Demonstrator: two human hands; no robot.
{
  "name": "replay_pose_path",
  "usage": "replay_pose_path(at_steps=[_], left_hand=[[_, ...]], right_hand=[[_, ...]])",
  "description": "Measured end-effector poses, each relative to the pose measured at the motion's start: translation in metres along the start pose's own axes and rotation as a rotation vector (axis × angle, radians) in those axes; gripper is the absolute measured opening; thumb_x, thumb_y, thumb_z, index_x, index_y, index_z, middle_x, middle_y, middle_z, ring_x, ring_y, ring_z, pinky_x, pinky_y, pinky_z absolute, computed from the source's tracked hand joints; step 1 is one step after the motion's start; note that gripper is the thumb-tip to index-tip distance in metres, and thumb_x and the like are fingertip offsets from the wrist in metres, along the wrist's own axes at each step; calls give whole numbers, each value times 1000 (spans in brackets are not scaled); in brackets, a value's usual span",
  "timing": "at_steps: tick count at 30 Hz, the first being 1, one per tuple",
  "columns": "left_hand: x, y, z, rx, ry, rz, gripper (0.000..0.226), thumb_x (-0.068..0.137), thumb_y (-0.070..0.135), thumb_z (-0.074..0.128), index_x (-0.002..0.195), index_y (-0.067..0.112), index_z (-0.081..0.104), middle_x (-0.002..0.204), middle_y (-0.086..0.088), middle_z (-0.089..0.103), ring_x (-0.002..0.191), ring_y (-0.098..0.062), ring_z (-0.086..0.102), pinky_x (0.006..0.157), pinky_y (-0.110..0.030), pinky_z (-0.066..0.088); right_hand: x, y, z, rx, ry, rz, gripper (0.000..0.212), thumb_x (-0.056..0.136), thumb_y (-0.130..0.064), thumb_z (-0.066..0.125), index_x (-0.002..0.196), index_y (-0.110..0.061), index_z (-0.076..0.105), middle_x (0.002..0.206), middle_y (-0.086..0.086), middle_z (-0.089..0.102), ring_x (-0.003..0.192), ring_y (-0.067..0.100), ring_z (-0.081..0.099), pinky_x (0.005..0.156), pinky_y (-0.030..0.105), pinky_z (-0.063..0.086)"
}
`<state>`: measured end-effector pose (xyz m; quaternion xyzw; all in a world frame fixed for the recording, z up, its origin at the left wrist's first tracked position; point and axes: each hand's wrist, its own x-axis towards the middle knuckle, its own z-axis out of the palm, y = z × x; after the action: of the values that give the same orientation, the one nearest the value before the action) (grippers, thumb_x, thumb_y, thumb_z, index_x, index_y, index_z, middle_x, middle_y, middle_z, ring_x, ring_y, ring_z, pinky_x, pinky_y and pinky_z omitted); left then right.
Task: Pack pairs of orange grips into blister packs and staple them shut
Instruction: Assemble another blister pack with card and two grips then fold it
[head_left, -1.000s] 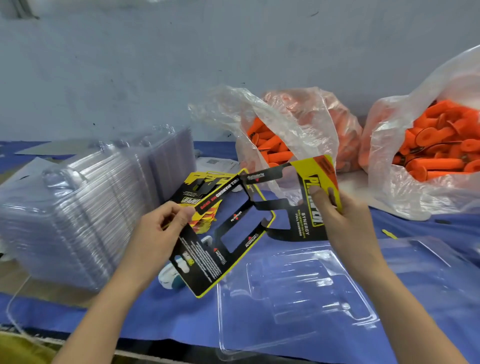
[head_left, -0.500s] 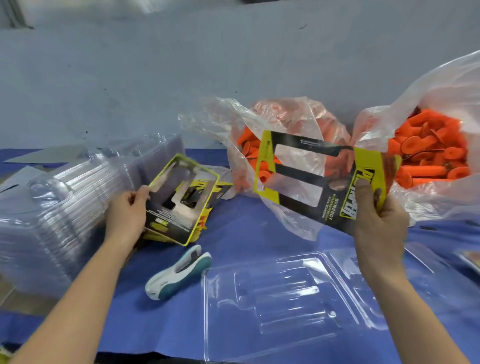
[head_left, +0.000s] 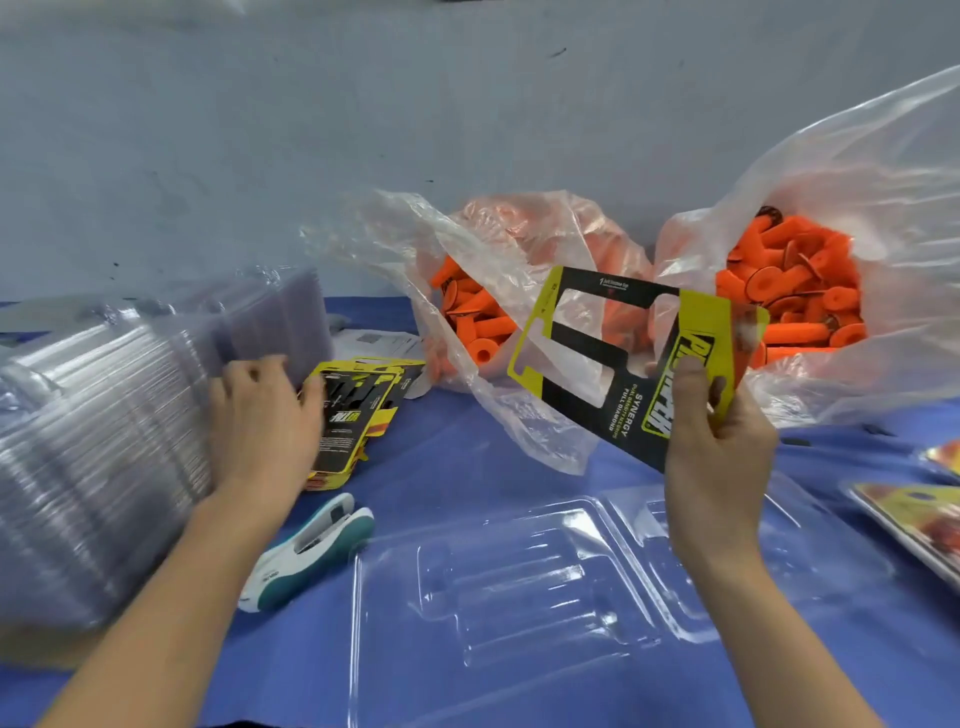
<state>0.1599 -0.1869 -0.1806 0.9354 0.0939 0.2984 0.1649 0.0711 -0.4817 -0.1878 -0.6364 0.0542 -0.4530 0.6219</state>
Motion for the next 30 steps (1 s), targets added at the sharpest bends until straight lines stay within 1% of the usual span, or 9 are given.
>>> replay_pose_path(at_steps=[4,6,8,11,14,18,20,25,30], left_hand=[[-57,80,-47,-793,-334,328,48,93,56,54,132,28,54,118,15,63,105,1,61,90,-27,51],[-87,106,-62,-999,-551,437,57,91,58,54,141,32,44,126,16,60,113,3,59,93,-29,53],[-107,119,-66,-1131,-667,478,54,95,47,53,144,30,40,130,9,61,120,-4,58,97,-31,52],[-119,119,-64,-1125,-499,481,35,104,32,46,139,28,49,120,12,68,114,-4,62,96,-21,47],[-112,99,-57,-1065,-316,329,23,103,36,44,113,31,64,92,15,72,84,-2,67,76,-22,53],[-94,48,-38,-1102,-479,-118,33,103,34,46,93,13,68,86,-6,76,79,-20,72,78,-36,57],[-98,23,-30,-1011,-567,-307,35,105,27,43,84,9,65,66,4,72,55,-6,65,60,-25,50],[-110,-20,-7,-662,-637,-280,29,103,27,46,80,16,58,58,4,52,56,-15,47,62,-30,32],[-118,-21,0,-637,-664,-275,31,103,21,47,77,8,56,55,2,49,40,-3,41,44,-17,31]], right_hand=[[-22,-11,10,-265,-8,-271,22,105,-40,39,100,-30,58,77,-21,53,66,0,46,61,26,34],[-41,-17,19,-360,-72,-410,32,105,-31,36,132,-26,54,115,-15,59,97,1,56,77,21,44],[-58,-17,26,-440,-162,-497,45,101,-25,40,145,-20,44,141,-5,50,122,16,52,95,34,47],[-75,-17,32,-595,-226,-523,52,101,-24,44,149,-4,36,152,10,41,135,28,44,105,46,40],[-90,-18,29,-636,-389,-594,64,100,-41,37,150,0,31,158,17,27,146,31,29,114,54,30],[-81,-17,3,-560,-434,-708,57,104,-41,33,149,-6,35,156,14,32,147,26,27,117,53,26],[-63,-11,-14,-530,-351,-592,50,105,-36,32,148,-12,37,152,5,39,143,18,32,116,46,28],[-34,20,-40,-623,-404,-209,44,101,-20,42,145,-23,43,140,-5,50,129,13,41,107,29,30],[-31,41,-43,-751,-629,-180,41,99,-13,48,139,-21,52,133,-4,58,123,15,47,101,26,33]])
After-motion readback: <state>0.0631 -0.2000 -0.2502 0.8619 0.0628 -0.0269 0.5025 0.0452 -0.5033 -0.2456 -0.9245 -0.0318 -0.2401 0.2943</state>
